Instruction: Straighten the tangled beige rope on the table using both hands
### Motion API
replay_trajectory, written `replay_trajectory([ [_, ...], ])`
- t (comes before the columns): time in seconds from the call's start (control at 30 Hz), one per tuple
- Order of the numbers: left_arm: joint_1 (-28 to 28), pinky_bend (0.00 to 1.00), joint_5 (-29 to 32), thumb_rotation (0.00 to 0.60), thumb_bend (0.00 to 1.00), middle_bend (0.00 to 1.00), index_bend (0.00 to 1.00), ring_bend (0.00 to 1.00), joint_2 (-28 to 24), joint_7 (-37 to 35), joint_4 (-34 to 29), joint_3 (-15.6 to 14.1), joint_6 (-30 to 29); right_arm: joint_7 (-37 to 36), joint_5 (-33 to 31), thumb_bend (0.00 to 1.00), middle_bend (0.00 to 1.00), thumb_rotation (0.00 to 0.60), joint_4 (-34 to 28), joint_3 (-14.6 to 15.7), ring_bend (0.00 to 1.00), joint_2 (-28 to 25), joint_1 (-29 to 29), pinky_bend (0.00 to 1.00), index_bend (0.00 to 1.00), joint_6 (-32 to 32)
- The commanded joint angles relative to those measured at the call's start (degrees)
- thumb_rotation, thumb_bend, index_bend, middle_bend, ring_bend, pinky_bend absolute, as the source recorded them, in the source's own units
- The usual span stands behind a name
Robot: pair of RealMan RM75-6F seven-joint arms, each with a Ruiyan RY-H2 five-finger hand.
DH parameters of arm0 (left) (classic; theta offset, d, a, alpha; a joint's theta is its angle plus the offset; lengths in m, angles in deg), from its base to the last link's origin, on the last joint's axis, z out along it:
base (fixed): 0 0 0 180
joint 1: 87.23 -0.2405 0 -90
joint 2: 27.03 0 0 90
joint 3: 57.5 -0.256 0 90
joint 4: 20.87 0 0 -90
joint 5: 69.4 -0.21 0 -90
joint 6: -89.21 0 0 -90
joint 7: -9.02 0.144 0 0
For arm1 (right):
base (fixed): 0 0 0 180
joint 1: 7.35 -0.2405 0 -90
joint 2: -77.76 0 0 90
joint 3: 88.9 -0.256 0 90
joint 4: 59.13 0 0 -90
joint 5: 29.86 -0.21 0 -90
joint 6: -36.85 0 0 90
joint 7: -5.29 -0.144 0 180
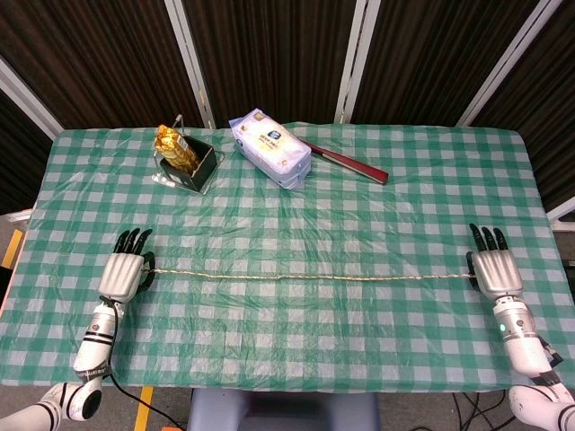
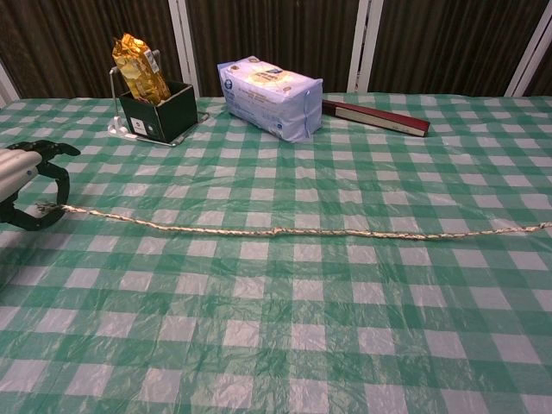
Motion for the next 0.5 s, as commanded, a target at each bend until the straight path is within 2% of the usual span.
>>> replay_trajectory([
  [0.03,0.14,0.10,-0.12,0.600,0.41,0.10,0.64,0.00,1.30,-0.01,1.02,-0.24,0.14,0.07,-0.03,0.52,0.10,0.600,0.38,-0.05,0.00,0.46,-0.05,0.00,0.82,0.17],
  [0.13,0.37,0.11,-0.60,0.600,0.41,0.10,0.63,0.00,2.34,0.28,1.63,-0.57,0.12,0.11,-0.19,0.52,0.10,0.600,1.04,-0.12,0.00,1.20,-0.14,0.00,0.82,0.66],
  [0.2,0.40,0.11,-0.57,0.600,0.41,0.09,0.57,0.00,2.64,0.82,1.72,-0.72,0.34,0.50,-0.32,0.52,0.10,0.600,1.58,-0.15,0.00,1.58,-0.22,0.00,0.79,0.91],
  [0.27,0.35,0.11,-0.40,0.600,0.41,0.08,0.37,0.00,2.57,0.78,1.17,-1.07,1.21,1.04,-1.16,0.52,0.10,0.600,1.81,-0.44,0.00,1.81,-0.31,0.00,0.66,1.75],
  [0.3,0.35,0.11,-0.30,0.600,0.41,0.06,0.29,0.00,2.38,0.75,0.78,-1.23,1.70,1.40,-1.66,0.52,0.08,0.600,1.72,-0.58,0.00,1.82,-0.38,0.00,0.53,2.30],
  [0.33,0.36,0.11,-0.24,0.600,0.41,0.04,0.13,0.00,2.05,0.82,0.26,-1.37,2.11,2.03,-2.29,0.52,0.05,0.600,1.49,-0.69,0.00,1.73,-0.45,0.00,0.37,3.00],
  [0.37,0.34,0.11,-0.24,0.600,0.41,0.02,0.07,0.00,1.81,0.97,-0.07,-1.41,2.18,2.69,-2.71,0.52,0.02,0.600,1.25,-0.68,0.00,1.59,-0.49,0.00,0.22,3.53],
  [0.43,0.14,0.11,-0.48,0.600,0.41,0.00,0.00,0.00,0.99,1.05,-1.05,-1.48,1.72,4.09,-3.49,0.48,0.00,0.600,0.39,-0.69,0.00,1.10,-0.43,0.00,0.04,4.09],
  [0.5,-0.16,0.11,-0.76,0.600,0.41,0.00,0.00,0.00,0.01,0.77,-2.23,-1.41,0.88,4.86,-4.01,0.43,0.00,0.600,-0.54,-0.88,0.00,0.57,-0.21,0.00,0.00,3.82],
])
